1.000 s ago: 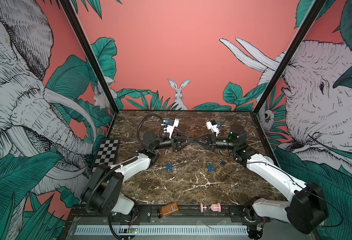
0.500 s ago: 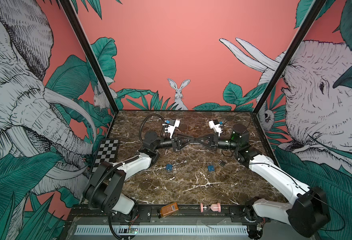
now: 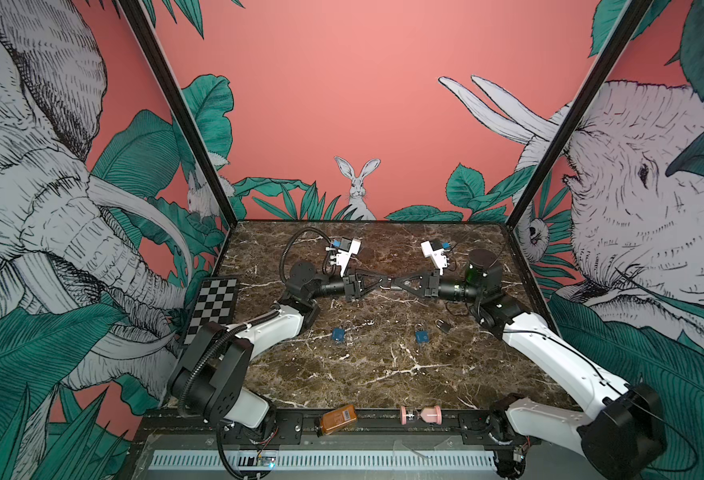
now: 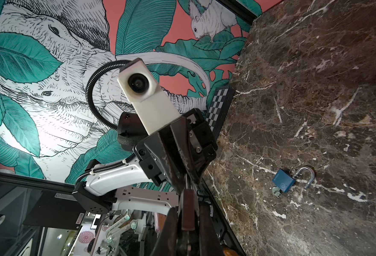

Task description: Lock with the key

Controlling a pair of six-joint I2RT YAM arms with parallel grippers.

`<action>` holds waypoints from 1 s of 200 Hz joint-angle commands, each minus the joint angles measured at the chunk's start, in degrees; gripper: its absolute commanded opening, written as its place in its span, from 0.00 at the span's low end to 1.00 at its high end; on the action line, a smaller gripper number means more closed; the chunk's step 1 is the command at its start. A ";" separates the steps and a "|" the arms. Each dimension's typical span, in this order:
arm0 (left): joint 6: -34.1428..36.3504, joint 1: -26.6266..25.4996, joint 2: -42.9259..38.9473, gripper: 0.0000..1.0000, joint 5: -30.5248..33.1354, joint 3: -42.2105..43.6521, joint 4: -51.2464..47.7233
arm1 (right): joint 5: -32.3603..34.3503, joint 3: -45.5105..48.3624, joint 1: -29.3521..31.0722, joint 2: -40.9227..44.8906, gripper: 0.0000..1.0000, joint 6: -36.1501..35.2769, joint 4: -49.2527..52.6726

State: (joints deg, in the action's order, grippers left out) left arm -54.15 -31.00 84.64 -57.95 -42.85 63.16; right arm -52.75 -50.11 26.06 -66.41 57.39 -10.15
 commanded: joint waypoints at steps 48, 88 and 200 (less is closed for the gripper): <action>-1.50 -0.36 -0.24 0.19 -1.63 -0.30 2.32 | 2.48 -1.76 -0.61 1.99 0.00 -3.61 -0.28; -1.63 -0.59 -0.06 0.20 -2.11 -0.35 2.06 | 3.77 -2.01 -0.86 2.90 0.00 -4.90 0.93; -1.94 -0.74 0.66 0.07 -1.55 -0.82 1.39 | 2.74 -0.61 -1.13 2.70 0.00 -6.60 -0.29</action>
State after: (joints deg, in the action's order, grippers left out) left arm -55.55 -31.42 85.65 -58.15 -42.85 63.09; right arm -50.02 -50.11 25.41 -64.34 53.01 -7.66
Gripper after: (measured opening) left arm 0.090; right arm 0.118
